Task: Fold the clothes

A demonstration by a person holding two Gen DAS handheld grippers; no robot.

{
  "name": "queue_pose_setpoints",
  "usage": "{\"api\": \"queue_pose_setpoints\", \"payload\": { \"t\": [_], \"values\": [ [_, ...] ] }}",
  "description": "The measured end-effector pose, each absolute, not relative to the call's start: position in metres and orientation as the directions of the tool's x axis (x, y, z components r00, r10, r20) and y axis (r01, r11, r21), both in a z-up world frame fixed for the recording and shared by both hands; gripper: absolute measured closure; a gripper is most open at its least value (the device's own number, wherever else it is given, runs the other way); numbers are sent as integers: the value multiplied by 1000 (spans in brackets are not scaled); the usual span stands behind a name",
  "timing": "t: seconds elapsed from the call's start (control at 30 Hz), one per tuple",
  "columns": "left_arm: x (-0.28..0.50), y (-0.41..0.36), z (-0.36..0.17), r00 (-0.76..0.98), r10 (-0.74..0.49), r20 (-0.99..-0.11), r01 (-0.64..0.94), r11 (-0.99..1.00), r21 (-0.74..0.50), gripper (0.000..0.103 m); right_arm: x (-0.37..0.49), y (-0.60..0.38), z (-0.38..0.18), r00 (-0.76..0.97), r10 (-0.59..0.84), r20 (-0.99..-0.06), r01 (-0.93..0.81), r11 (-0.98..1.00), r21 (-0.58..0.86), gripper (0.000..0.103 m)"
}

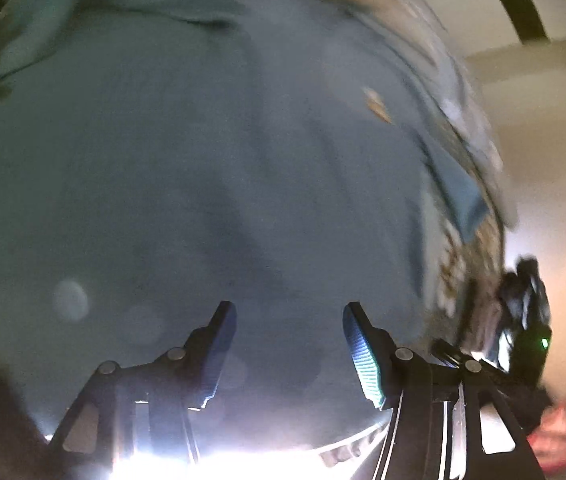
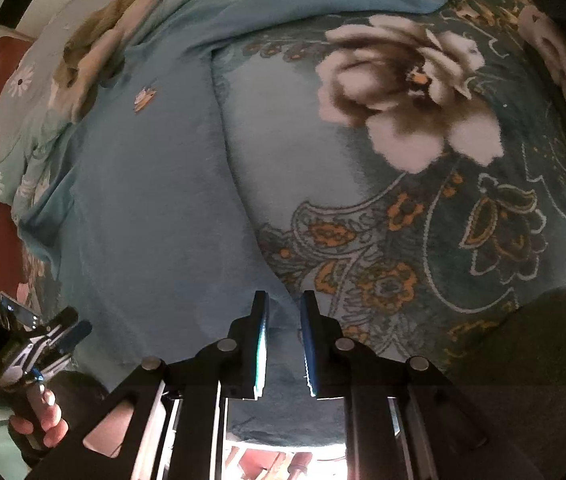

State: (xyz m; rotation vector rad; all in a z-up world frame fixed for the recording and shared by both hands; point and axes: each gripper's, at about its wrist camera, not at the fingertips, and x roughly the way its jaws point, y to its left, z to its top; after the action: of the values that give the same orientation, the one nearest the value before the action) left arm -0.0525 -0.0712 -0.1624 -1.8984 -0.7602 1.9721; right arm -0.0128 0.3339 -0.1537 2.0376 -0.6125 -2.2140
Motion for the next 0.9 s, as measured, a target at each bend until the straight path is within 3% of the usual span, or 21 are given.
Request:
{"api": "queue_pose_setpoints", "payload": {
  "t": [0.23,0.5,0.63,0.8,0.9],
  "values": [
    [-39,-136,-182,-135,508,-851,327,-788,-522,44,-17,320,-163,-94,-330,-939,-192,-920,342,87],
    [-46,-128,-176,-136,477,-868,279,-823,-495,44,-20,324,-163,-95,-304,-948,-205,-926,317,87],
    [-74,-175,-149,-265,404,-875,346,-808,-478,44,-23,328,-165,-89,-287,-954,-219,-929,300,87],
    [-113,-257,-141,-301,238,-923,385,-855,-346,39,-32,324,-168,-70,-274,-959,-222,-933,283,86],
    [-130,-293,-153,-329,259,-908,504,-765,-401,39,-39,319,-168,-61,-261,-963,-219,-938,268,80]
  ]
}}
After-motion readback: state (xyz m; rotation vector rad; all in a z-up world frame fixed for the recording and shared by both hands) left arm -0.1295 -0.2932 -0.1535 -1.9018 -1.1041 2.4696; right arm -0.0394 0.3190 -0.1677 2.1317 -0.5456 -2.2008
